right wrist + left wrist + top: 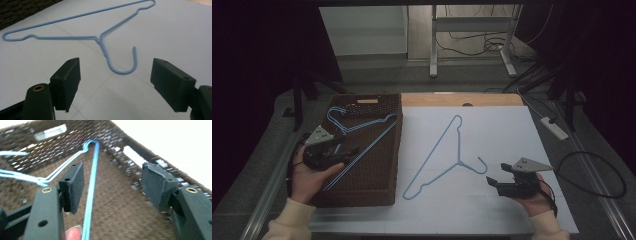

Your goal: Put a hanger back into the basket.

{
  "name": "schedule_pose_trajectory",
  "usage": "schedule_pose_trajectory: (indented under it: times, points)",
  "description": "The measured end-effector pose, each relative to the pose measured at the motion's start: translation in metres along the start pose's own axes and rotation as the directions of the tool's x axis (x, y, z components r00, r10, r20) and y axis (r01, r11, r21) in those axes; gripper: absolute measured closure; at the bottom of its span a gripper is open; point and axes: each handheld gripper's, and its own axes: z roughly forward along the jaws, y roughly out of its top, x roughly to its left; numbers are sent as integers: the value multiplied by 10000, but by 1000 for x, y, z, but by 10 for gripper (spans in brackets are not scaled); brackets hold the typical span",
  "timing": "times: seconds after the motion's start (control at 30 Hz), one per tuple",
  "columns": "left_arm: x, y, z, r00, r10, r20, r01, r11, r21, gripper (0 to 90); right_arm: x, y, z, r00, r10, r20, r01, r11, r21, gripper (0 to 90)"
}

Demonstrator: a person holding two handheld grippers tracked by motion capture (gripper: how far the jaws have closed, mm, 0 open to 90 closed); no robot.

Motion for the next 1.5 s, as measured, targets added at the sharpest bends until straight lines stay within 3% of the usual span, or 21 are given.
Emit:
schedule_pose_trajectory:
  times: [0.13,0.2,0.33,0.7,0.9,1.0,1.1,1.2,1.5]
  points:
    - [-16,-1,-3,9992,45,398,-27,9990,-449,356,1,0,0,9999,-67,-79,67,10000,13,233]
    - [-25,-1,-4,9959,-120,902,190,9968,-775,355,1,0,0,9999,-73,-102,73,10000,9,231]
    - [-42,-4,-1,9884,-231,1500,392,9936,-1055,354,0,0,0,9999,3,-157,-4,10000,-15,220]
    - [-65,-10,-1,9865,210,1626,-65,9960,-890,348,1,0,1,9994,-134,-306,136,9999,62,220]
    - [-70,-13,5,9800,76,1988,89,9966,-818,348,2,0,1,9993,-149,-348,151,9999,44,221]
    - [-71,-14,8,9731,-84,2304,277,9963,-809,350,2,0,1,9993,-152,-356,154,9999,65,221]
    - [-72,-13,8,9748,-43,2229,242,9960,-865,352,2,0,1,9992,-169,-361,172,9998,73,222]
    - [-74,-15,9,9809,176,1937,-24,9969,-786,353,1,0,1,9992,-177,-349,180,9998,77,223]
    - [-74,-17,14,9803,158,1969,-20,9975,-702,354,2,0,1,9988,-245,-418,247,9997,41,225]
